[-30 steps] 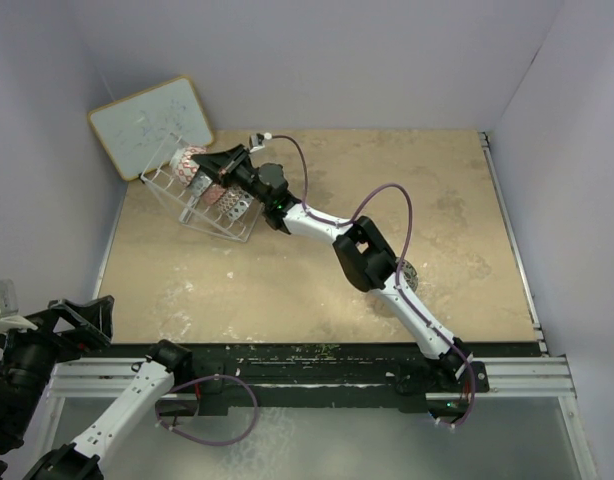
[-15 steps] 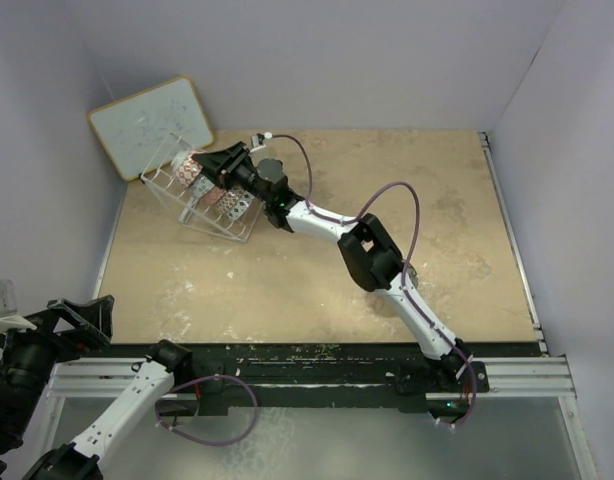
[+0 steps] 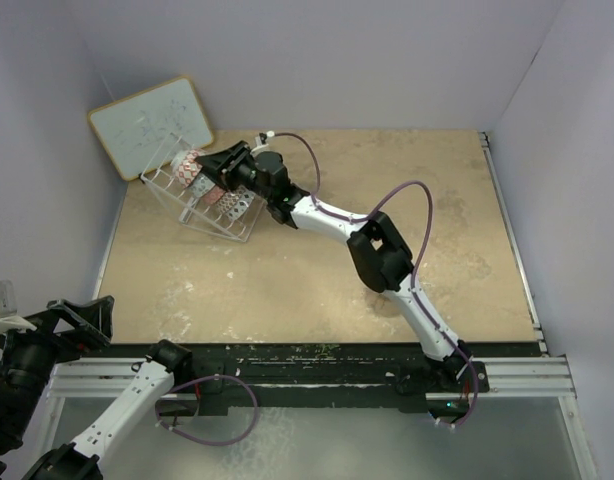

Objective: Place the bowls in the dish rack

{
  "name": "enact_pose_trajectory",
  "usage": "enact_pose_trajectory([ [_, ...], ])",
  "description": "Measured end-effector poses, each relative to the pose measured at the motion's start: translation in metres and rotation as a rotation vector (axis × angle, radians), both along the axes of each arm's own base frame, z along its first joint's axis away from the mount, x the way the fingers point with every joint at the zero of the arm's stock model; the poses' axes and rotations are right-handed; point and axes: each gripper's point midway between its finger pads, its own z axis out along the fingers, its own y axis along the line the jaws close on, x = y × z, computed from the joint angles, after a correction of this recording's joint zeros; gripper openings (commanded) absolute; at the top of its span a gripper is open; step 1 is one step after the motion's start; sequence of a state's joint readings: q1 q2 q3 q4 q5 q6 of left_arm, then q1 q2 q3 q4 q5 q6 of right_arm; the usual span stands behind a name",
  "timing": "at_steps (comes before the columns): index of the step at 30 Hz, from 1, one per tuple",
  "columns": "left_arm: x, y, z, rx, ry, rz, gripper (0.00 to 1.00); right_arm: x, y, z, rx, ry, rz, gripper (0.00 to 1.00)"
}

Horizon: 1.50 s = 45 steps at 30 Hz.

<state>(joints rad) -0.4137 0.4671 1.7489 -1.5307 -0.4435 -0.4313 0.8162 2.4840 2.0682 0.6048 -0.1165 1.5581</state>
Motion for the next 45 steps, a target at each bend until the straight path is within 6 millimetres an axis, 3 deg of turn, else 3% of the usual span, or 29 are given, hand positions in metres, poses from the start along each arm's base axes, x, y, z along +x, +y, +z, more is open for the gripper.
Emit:
enact_pose_trajectory([
  [8,-0.001,0.001,-0.001,-0.001,0.001,0.007,0.99,-0.007,-0.013,-0.003,-0.050,0.021,-0.021,0.43],
  [16,-0.001,0.002,0.000,-0.002,-0.001,0.007,0.99,-0.018,-0.026,0.011,-0.073,-0.012,-0.025,0.43],
  [26,-0.002,0.002,0.001,-0.004,-0.005,0.007,0.99,-0.051,-0.067,0.028,-0.187,-0.082,-0.046,0.48],
  [31,-0.002,0.002,0.002,-0.005,-0.007,0.006,0.99,-0.081,-0.112,0.026,-0.386,-0.144,-0.067,0.51],
  [38,0.006,-0.002,0.001,-0.006,-0.008,-0.004,0.99,-0.118,-0.209,0.026,-0.772,-0.227,-0.164,0.57],
  [41,0.012,-0.007,-0.001,-0.006,-0.002,-0.014,0.99,-0.137,-0.260,0.009,-0.952,-0.191,-0.205,0.58],
  [45,0.016,-0.012,0.000,-0.011,-0.006,-0.028,0.99,-0.169,-0.327,-0.034,-1.177,-0.084,-0.210,0.58],
])
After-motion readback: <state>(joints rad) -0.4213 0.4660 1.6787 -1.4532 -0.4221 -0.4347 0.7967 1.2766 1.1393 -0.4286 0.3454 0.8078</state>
